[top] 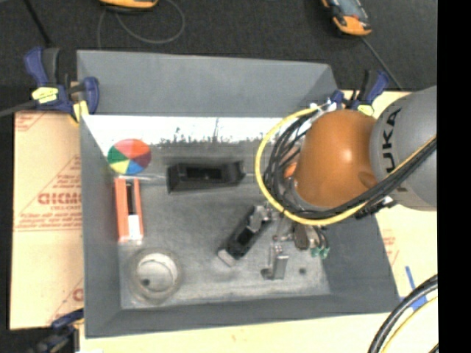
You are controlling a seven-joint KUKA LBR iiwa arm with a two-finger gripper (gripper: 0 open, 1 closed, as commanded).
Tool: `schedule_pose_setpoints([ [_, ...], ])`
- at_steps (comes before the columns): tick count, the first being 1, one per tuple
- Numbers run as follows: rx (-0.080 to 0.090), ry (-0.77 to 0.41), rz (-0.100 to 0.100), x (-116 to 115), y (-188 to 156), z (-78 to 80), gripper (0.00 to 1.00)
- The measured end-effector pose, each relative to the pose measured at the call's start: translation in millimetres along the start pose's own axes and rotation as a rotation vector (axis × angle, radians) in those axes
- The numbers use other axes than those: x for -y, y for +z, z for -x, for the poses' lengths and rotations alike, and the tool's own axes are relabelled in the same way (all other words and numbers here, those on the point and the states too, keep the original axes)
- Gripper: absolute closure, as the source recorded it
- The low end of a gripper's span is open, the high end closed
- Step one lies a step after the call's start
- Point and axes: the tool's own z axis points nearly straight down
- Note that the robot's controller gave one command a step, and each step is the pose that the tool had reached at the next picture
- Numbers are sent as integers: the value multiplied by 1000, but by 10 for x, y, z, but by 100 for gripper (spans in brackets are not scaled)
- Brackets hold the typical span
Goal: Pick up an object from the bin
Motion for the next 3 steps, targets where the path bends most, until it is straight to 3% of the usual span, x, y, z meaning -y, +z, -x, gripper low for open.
schedule_pose_setpoints([
  [1, 8, 0, 0, -1, -43, 15, 0],
  [2, 17, -261, -2, 60, 331, 330, 0],
  [3, 8, -353, 0, 128, 476, 590, 0],
])
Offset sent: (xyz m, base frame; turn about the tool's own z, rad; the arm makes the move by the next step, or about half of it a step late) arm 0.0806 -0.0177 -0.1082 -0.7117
